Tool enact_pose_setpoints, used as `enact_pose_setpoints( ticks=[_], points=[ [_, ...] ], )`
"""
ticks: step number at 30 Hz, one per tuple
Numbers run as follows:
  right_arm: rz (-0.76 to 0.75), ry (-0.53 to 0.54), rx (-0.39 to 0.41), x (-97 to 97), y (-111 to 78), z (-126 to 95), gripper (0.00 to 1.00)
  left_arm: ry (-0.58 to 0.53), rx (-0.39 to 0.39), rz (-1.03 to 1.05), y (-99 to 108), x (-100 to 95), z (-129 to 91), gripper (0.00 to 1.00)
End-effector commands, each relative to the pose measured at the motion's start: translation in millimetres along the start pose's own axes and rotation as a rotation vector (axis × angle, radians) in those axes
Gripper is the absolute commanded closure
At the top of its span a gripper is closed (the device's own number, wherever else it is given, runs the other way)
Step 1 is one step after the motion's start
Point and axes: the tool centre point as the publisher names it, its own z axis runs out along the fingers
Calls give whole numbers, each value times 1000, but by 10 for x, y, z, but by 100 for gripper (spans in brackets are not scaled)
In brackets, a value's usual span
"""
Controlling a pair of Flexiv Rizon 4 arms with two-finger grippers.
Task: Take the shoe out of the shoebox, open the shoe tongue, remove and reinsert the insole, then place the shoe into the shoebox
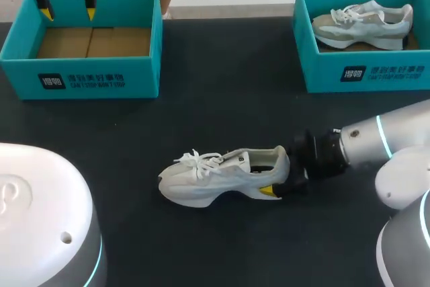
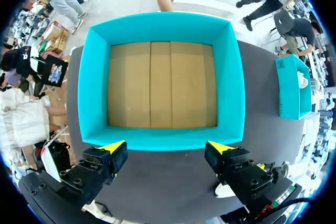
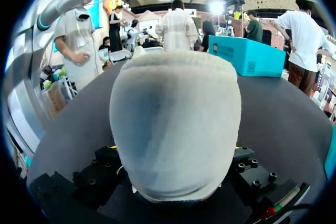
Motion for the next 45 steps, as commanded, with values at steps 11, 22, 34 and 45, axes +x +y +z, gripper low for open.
enact_pose_setpoints(
  ticks=[11,22,34,45],
  points=[
    [4,-21,-4,7,-19,101,100,-1,-1,0,1,-1,-5,0],
    [4,-21,-4,7,-19,101,100,-15,11,-54,35,265,-123,0],
    [4,-21,-4,7,-19,101,100,-66,29,-144,635,1113,-121,0],
    [4,-21,-4,7,-19,101,100,-106,32,-115,826,1392,-148,0]
  ],
)
